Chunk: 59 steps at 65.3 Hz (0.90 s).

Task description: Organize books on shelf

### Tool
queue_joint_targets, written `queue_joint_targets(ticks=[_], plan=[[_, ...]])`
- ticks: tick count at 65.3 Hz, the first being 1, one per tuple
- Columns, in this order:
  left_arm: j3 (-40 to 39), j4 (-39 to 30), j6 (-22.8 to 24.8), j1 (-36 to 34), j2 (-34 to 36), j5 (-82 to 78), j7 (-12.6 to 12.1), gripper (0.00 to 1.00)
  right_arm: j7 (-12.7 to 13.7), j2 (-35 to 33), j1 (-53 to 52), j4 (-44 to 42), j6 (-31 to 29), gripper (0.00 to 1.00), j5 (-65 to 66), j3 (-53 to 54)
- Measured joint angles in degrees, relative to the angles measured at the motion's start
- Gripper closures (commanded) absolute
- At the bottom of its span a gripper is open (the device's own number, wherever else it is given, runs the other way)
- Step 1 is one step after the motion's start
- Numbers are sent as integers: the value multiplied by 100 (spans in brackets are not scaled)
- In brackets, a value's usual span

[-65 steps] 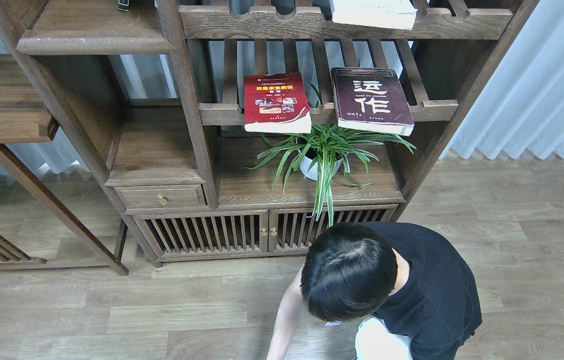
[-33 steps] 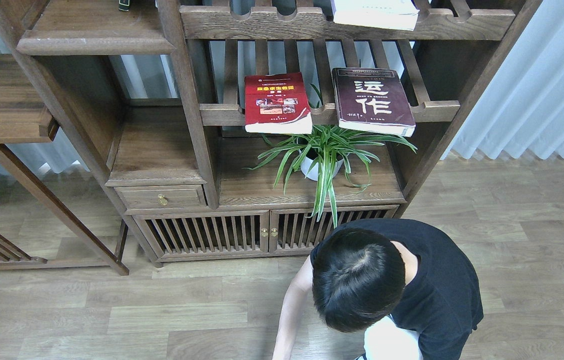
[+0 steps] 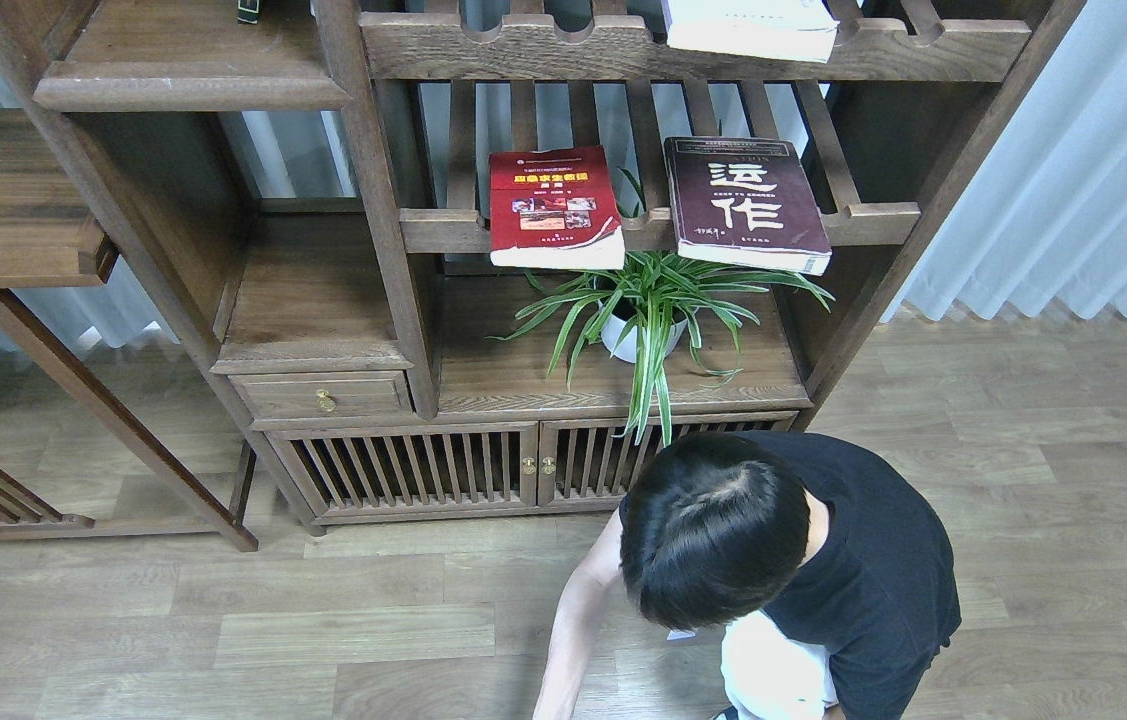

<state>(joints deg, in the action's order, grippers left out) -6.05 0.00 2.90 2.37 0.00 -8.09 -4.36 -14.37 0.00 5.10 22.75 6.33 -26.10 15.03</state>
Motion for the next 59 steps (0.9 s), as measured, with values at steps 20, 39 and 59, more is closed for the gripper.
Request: queue_joint_targets(ticks=[20,39,59], plan=[[0,0,0,-1,0,0,0,0,-2,0,0,1,0,1,0,0],[1,0,0,0,0,0,0,0,-2,0,0,-1,0,1,0,0],[1,0,0,1,0,0,0,0,-3,0,0,-1,0,1,0,0]])
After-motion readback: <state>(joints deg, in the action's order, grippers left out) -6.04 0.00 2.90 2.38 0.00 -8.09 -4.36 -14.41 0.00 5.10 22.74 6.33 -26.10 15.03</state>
